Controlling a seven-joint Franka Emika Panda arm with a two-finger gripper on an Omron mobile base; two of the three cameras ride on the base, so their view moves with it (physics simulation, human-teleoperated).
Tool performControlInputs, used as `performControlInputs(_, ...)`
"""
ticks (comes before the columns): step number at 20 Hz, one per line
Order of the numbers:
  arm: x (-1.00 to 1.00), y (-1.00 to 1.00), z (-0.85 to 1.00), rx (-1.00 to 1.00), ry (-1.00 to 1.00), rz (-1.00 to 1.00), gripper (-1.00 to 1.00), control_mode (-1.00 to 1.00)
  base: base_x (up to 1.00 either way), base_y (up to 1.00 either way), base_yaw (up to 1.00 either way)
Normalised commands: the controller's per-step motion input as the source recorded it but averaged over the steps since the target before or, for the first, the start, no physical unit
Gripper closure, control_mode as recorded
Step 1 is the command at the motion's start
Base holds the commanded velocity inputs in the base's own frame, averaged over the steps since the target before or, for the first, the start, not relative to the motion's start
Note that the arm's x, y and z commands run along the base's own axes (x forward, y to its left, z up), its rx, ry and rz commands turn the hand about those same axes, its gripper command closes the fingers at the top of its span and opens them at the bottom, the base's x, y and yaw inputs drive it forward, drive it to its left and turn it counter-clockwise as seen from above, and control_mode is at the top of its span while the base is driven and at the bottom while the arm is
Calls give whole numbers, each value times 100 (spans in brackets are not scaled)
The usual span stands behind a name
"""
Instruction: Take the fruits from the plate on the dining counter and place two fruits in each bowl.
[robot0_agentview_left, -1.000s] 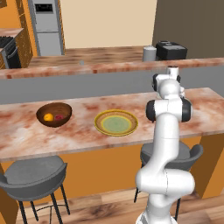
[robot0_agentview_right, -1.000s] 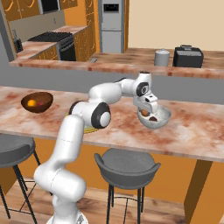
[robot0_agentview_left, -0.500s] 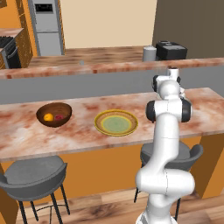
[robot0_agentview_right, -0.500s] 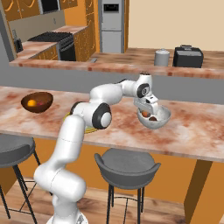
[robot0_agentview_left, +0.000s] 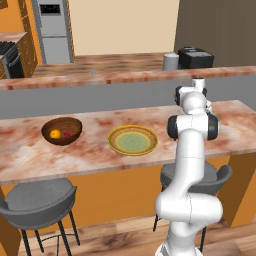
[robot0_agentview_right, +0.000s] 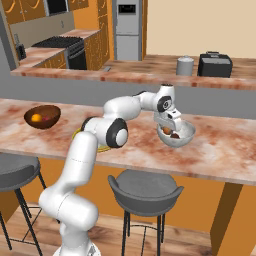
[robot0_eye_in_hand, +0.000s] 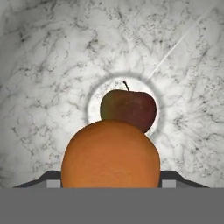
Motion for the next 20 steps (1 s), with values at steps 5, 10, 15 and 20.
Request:
performControlInputs(5, 0, -1, 0, 0, 0, 0, -100, -100, 0, 0, 0)
performControlInputs(10, 0, 0, 0, 0, -1, 0, -100, -100, 0, 0, 0)
performControlInputs(15, 0, 0, 8, 0, -3, 0, -100, -100, 0, 0, 0)
performControlInputs(20, -18, 8, 45, 0, -8, 0, -100, -100, 0, 0, 0)
